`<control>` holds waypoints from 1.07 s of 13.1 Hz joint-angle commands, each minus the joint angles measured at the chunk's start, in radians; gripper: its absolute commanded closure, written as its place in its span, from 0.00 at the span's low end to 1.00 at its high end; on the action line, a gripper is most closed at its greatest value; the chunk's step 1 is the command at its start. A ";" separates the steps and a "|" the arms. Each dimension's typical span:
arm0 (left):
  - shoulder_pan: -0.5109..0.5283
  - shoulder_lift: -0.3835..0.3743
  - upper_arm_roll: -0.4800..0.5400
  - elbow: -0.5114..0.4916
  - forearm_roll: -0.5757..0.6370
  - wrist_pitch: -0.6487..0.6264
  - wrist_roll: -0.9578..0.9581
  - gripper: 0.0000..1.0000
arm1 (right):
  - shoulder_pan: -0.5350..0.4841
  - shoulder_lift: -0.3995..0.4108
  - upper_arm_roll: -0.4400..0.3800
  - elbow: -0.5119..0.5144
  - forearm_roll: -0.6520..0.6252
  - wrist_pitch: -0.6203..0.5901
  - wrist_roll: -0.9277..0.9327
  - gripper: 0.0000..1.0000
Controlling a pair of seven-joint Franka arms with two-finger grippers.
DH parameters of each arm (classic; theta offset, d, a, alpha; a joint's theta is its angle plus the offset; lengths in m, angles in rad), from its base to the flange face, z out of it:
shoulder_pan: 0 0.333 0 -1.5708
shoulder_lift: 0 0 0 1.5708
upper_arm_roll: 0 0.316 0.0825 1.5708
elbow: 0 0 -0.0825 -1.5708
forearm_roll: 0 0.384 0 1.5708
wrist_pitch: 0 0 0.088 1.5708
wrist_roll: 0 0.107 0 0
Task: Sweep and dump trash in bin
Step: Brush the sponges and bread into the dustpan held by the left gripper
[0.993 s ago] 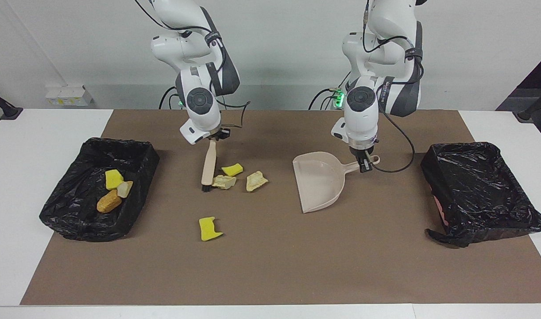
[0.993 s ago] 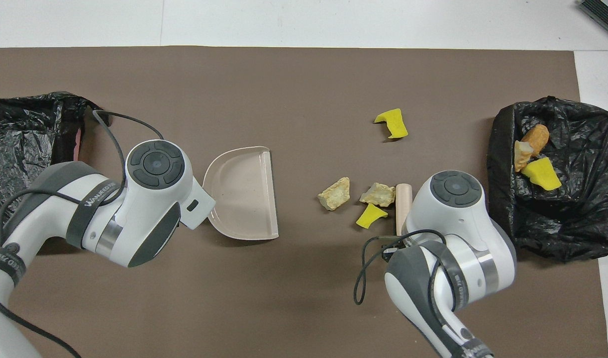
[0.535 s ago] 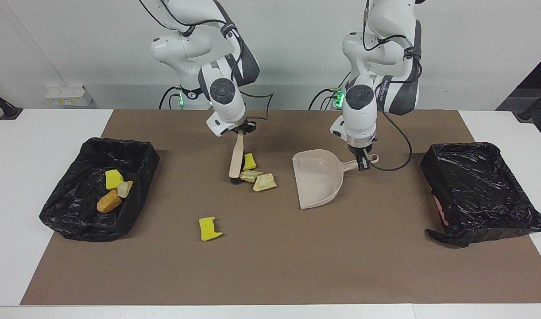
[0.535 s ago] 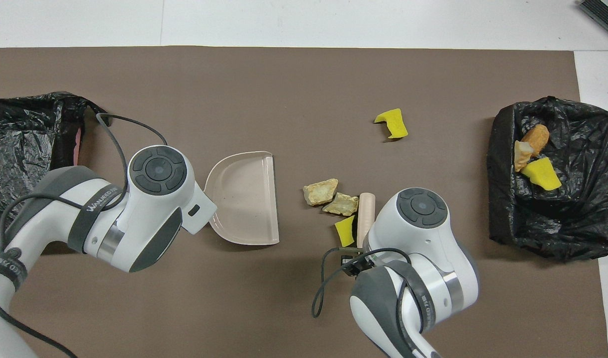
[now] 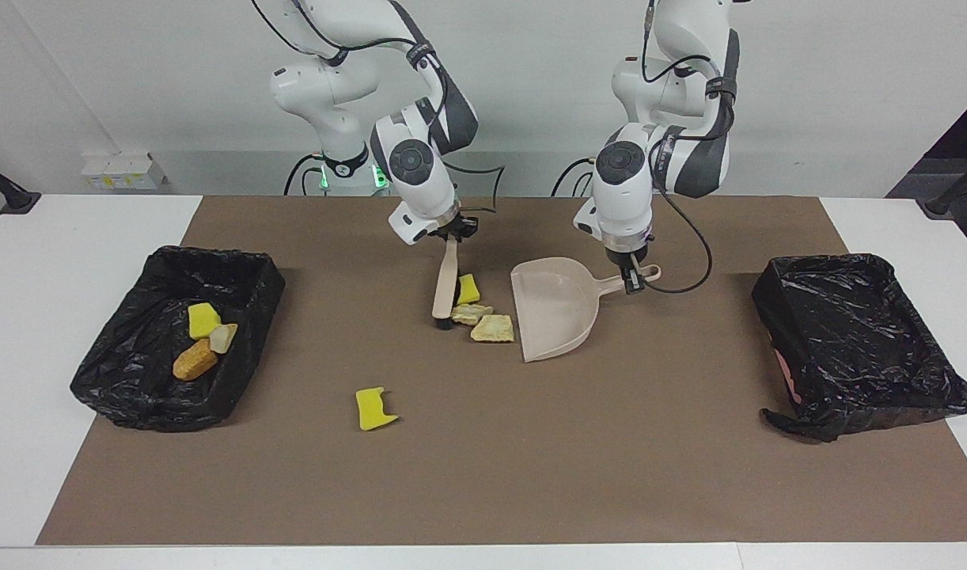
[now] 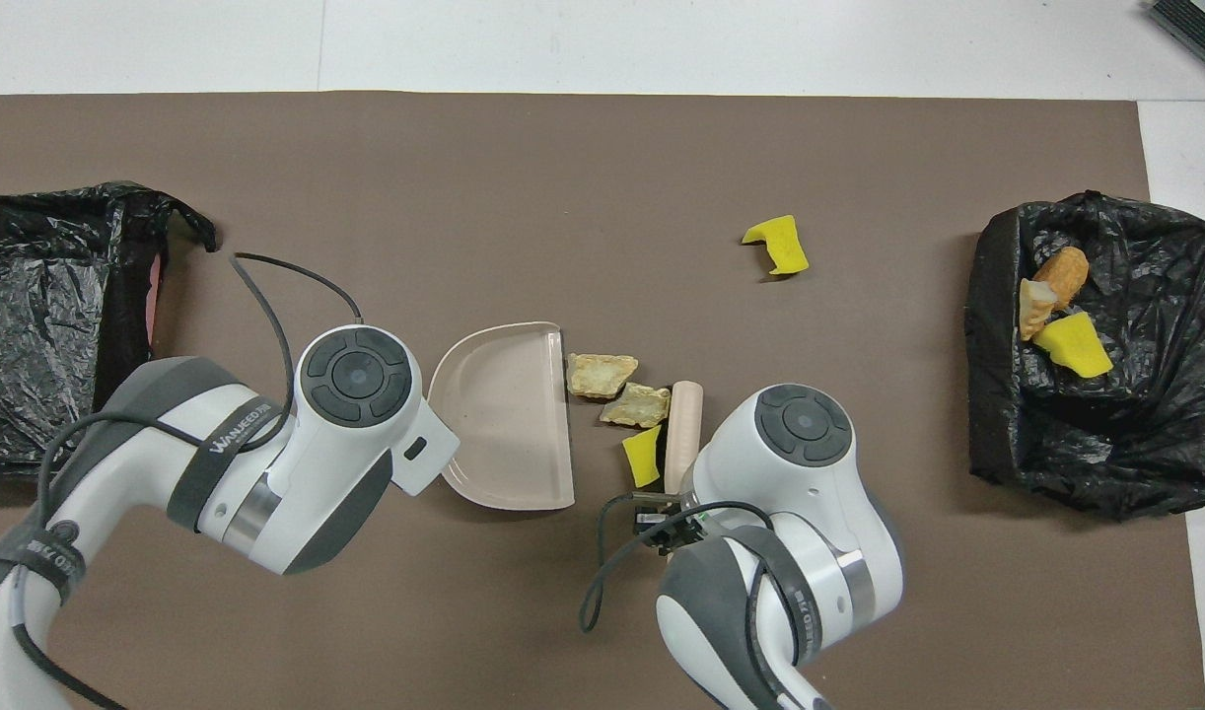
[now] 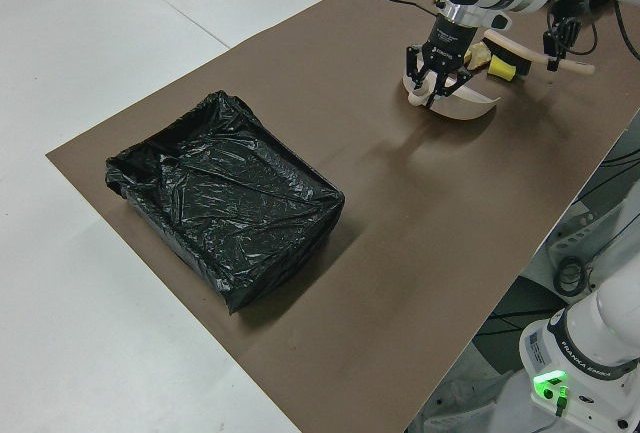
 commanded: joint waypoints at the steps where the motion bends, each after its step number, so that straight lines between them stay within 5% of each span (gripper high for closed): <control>1: -0.020 -0.034 0.012 -0.085 -0.013 0.098 0.002 1.00 | 0.056 0.083 0.001 0.070 0.034 0.046 0.012 1.00; 8: -0.020 -0.029 0.012 -0.103 -0.013 0.135 0.012 1.00 | 0.093 0.203 0.001 0.325 0.180 0.009 0.010 1.00; 11: -0.014 -0.026 0.015 -0.096 -0.015 0.133 0.006 1.00 | 0.095 0.209 -0.008 0.408 0.093 -0.156 0.033 1.00; 14: 0.024 0.004 0.017 -0.053 -0.149 0.158 0.009 1.00 | 0.052 0.149 -0.015 0.411 -0.019 -0.287 0.059 1.00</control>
